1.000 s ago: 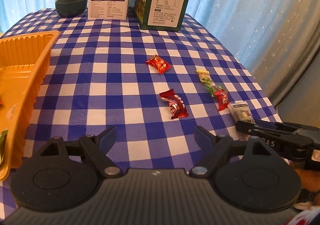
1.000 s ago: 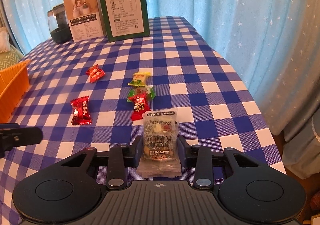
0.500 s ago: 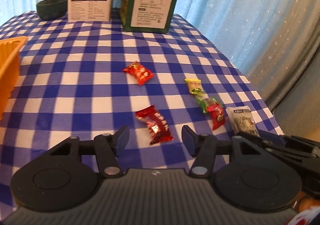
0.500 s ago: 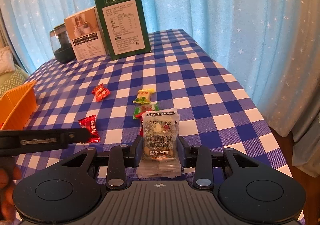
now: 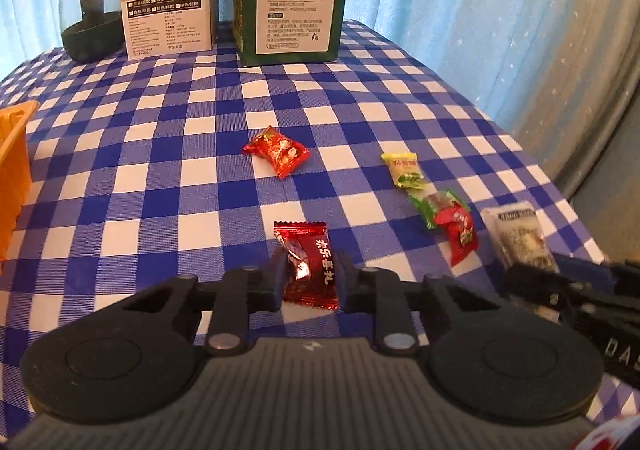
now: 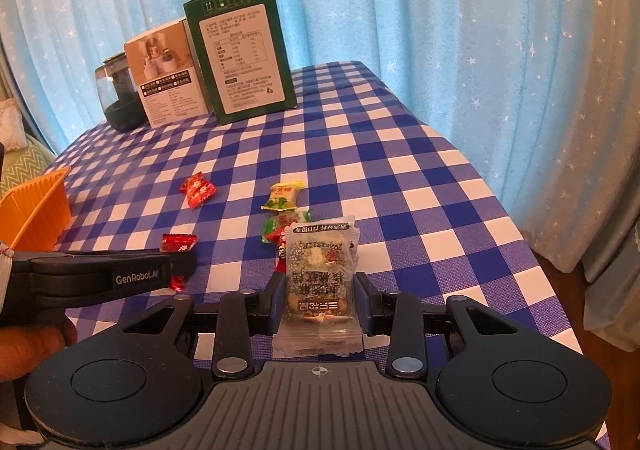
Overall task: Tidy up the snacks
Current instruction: 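Close the left tool on the dark red wrapped candy, then carry the red candy and the clear packet over the orange tray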
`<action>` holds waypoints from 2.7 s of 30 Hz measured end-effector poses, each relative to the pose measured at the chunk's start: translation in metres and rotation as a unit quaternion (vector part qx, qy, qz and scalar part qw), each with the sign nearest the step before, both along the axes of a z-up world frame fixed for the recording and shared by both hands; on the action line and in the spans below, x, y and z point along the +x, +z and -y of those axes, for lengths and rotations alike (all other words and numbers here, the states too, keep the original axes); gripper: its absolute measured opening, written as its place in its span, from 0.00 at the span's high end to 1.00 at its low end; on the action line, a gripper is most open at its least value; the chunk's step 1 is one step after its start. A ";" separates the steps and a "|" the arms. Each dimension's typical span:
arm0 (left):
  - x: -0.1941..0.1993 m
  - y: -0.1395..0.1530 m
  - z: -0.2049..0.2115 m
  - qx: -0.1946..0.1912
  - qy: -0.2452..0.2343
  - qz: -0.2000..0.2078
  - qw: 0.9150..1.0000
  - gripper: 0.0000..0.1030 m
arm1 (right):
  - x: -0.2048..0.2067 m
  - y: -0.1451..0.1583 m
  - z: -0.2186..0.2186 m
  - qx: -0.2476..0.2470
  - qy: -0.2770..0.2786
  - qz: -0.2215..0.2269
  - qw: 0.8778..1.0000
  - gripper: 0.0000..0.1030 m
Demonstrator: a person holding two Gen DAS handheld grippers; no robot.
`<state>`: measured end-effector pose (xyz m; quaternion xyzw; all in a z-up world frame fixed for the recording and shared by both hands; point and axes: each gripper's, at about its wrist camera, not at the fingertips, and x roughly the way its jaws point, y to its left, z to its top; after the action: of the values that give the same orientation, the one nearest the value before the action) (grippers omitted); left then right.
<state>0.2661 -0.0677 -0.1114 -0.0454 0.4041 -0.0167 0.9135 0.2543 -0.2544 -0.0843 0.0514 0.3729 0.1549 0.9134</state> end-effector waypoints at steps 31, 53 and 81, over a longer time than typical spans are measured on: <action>-0.166 0.079 -0.060 -0.017 0.030 0.006 0.999 0.80 | -0.102 0.054 -0.045 0.016 0.033 0.003 0.999 0.65; -0.248 0.134 -0.133 -0.009 0.084 0.042 0.996 0.80 | -0.163 0.107 -0.107 0.005 0.100 0.037 0.994 0.65; -0.242 0.137 -0.231 0.001 0.147 0.045 0.988 0.80 | -0.144 0.106 -0.228 0.020 0.197 0.026 0.980 0.65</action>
<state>0.0238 0.1632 0.0251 -0.1025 0.3518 0.1159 0.9232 0.1098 -0.0267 0.0213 -0.0094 0.3489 0.3407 0.8730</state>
